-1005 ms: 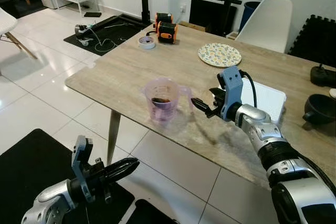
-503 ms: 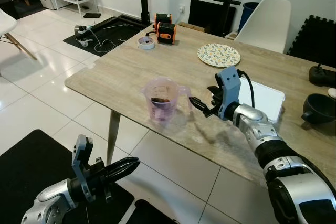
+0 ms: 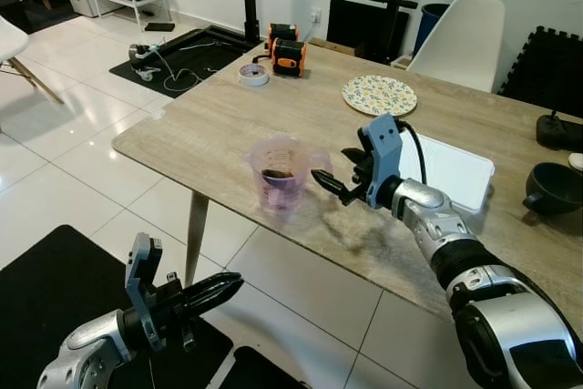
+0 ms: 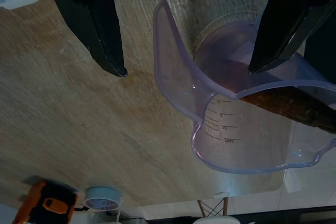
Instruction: Restocking fridge
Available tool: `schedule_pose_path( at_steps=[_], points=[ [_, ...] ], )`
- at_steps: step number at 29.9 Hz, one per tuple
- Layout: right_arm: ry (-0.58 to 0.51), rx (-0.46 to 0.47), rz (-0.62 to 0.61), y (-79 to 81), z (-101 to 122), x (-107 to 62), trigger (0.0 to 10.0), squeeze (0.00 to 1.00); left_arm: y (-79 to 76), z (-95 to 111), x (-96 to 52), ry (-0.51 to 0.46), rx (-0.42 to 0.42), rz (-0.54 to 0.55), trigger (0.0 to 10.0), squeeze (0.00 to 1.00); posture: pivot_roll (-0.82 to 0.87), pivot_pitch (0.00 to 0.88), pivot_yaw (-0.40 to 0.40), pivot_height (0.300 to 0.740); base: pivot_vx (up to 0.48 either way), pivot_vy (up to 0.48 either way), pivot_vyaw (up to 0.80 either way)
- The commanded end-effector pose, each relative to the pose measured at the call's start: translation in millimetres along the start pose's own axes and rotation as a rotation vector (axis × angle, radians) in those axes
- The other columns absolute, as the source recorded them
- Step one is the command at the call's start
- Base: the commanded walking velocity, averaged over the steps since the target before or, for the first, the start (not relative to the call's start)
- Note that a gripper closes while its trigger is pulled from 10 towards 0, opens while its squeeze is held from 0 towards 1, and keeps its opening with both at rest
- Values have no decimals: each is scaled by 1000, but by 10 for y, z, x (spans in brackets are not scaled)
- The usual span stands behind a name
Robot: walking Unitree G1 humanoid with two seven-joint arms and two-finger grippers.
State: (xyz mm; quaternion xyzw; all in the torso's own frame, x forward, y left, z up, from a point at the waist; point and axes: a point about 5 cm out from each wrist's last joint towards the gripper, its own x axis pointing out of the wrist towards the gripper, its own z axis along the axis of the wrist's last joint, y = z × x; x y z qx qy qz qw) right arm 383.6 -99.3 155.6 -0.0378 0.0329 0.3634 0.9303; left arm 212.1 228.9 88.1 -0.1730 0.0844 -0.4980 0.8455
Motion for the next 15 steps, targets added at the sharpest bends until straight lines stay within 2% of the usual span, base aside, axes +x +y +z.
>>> schedule_pose_path(
  at_steps=[1,6,7,11,12,15],
  points=[
    [10,-21,41,16,-1,3,10000,0,-26,-7,33,-5,-4,-12,10000,0,-8,41,-62,740,0,0,0],
    [18,-35,102,42,-31,-19,10000,0,-28,-5,31,-5,-3,-11,10000,0,-9,41,-62,740,0,0,0],
    [27,-45,163,73,-64,-42,10000,0,-26,-2,30,-5,-2,-10,10000,0,-10,41,-61,740,0,0,0],
    [38,-63,224,109,-97,-64,10000,0,-24,1,28,-4,0,-11,10000,0,-10,40,-59,740,0,0,0],
    [44,-72,282,142,-117,-84,10000,0,-24,7,29,-4,2,-12,10000,0,-11,39,-58,740,0,0,0],
    [46,-80,313,159,-122,-94,10000,0,-24,12,29,-3,4,-12,10000,0,-11,38,-56,740,0,0,0]
  ],
)
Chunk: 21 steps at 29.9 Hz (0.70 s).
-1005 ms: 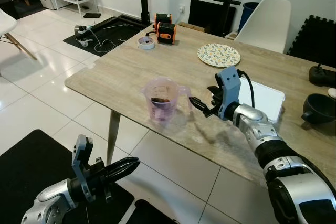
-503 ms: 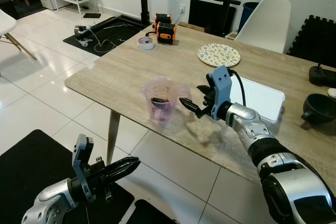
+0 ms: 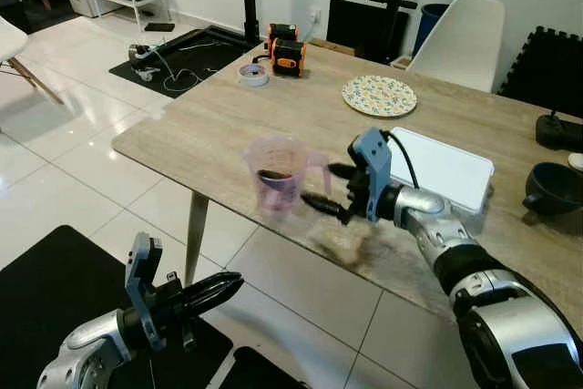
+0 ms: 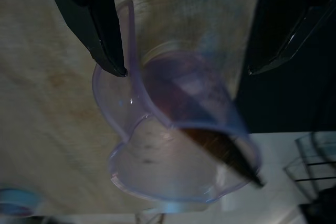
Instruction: Restocking fridge
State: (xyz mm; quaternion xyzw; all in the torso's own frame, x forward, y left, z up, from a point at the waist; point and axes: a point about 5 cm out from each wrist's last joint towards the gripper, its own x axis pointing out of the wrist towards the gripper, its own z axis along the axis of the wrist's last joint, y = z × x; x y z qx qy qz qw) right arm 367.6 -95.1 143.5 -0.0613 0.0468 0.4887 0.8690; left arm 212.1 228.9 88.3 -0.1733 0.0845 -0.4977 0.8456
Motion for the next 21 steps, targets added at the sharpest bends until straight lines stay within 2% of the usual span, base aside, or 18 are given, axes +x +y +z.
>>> schedule_pose_path(
  at_steps=[1,7,8,12,17,21],
  points=[
    [12,-33,35,18,0,-11,10000,0,-24,11,29,-3,4,-13,10000,0,-11,38,-56,740,0,0,0],
    [3,-41,69,26,16,-31,10000,0,-18,17,33,-2,6,-14,10000,0,-13,36,-55,740,0,0,0],
    [-47,-20,112,45,63,-43,10000,0,-13,20,37,-1,7,-14,10000,0,-14,34,-54,740,0,0,0],
    [-109,8,157,70,120,-54,10000,0,-9,28,44,-1,10,-15,10000,0,-14,34,-54,740,0,0,0],
    [-128,18,177,85,132,-62,10000,0,-7,34,49,-1,11,-16,10000,0,-14,34,-54,740,0,0,0],
    [-104,7,16,-57,104,-109,10000,0,-4,28,55,0,12,-18,10000,0,-12,26,-55,740,0,0,0]
  ],
)
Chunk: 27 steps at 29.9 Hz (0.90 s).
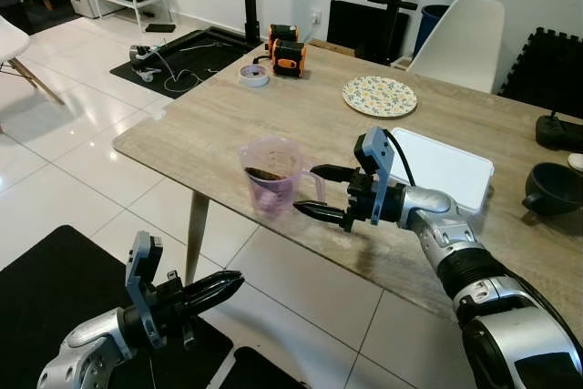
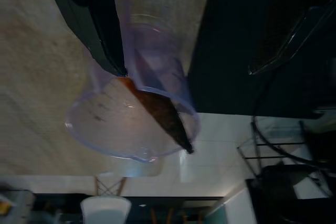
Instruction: Restocking fridge
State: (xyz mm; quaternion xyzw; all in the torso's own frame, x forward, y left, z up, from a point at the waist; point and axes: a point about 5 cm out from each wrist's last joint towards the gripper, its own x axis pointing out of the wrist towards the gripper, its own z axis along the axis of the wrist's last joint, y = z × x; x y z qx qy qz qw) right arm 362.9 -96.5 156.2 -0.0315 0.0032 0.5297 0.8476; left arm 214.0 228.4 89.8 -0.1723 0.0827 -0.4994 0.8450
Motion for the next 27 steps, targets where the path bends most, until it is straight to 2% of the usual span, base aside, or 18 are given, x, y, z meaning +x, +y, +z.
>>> schedule_pose_path(
  at_steps=[1,3,6,10,20,27],
  points=[
    [2,-3,-113,-110,1,-74,10000,0,-12,10,40,1,8,-15,10000,0,-12,28,-53,740,0,0,0],
    [2,-3,-113,-110,1,-74,10000,0,-12,10,40,1,8,-15,10000,0,-12,28,-53,740,0,0,0],
    [3,0,-199,-174,15,-90,10000,0,-14,12,39,2,8,-16,10000,0,-12,33,-53,740,0,0,0],
    [6,26,-249,-193,8,-51,10000,0,-34,15,36,4,7,-23,10000,0,-4,47,-53,740,0,0,0],
    [36,64,-163,-62,-58,136,10000,0,-105,5,0,15,7,-25,10000,0,23,75,-67,740,0,0,0],
    [16,103,-132,68,-54,347,10000,0,-194,36,-105,21,17,-4,10000,0,56,103,-74,740,0,0,0]
  ],
)
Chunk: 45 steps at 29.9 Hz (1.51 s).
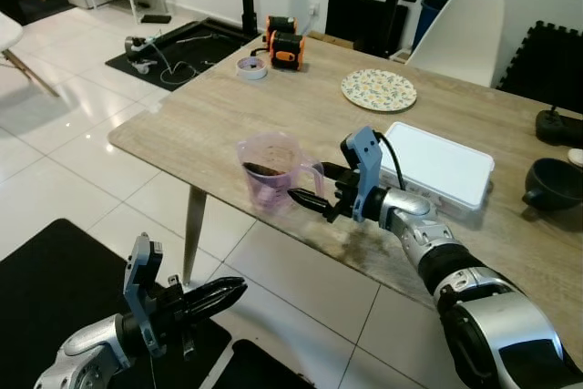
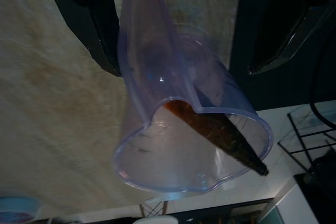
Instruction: Restocking fridge
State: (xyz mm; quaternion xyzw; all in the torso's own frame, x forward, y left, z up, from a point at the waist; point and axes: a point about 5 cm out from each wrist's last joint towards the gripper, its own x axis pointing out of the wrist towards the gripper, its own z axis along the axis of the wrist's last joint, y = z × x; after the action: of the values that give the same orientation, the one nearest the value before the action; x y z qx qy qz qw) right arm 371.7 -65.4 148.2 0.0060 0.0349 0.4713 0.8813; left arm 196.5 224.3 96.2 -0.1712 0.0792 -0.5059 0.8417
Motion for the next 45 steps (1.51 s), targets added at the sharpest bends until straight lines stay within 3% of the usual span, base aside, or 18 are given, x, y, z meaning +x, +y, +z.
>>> schedule_pose_path(
  at_steps=[1,6,14,15,16,17,39,45],
  points=[
    [-1,3,0,11,10,25,10000,0,-10,40,-58,23,12,11,10000,0,56,103,-74,740,0,0,0],
    [-72,54,19,41,81,74,10000,0,-30,40,-102,32,12,23,10000,0,65,108,-74,740,0,0,0],
    [-95,76,10,29,80,60,10000,0,-33,54,-113,34,14,30,10000,0,68,106,-72,740,0,0,0],
    [-98,78,6,22,74,50,9255,0,-33,57,-110,34,14,31,10000,0,66,104,-69,740,0,0,0],
    [-99,78,0,14,67,39,9255,0,-34,59,-108,34,14,31,10000,0,65,104,-69,740,0,0,0],
    [-100,75,-4,4,56,22,0,0,-33,61,-105,34,14,32,10000,0,63,101,-68,740,0,0,0],
    [-22,-39,-53,-63,-15,-60,0,0,18,95,-50,29,24,26,10000,0,57,73,-60,740,0,0,0],
    [-113,1,0,-46,51,-75,0,0,166,36,-29,35,24,106,10000,0,52,51,-58,740,0,0,0]
  ],
)
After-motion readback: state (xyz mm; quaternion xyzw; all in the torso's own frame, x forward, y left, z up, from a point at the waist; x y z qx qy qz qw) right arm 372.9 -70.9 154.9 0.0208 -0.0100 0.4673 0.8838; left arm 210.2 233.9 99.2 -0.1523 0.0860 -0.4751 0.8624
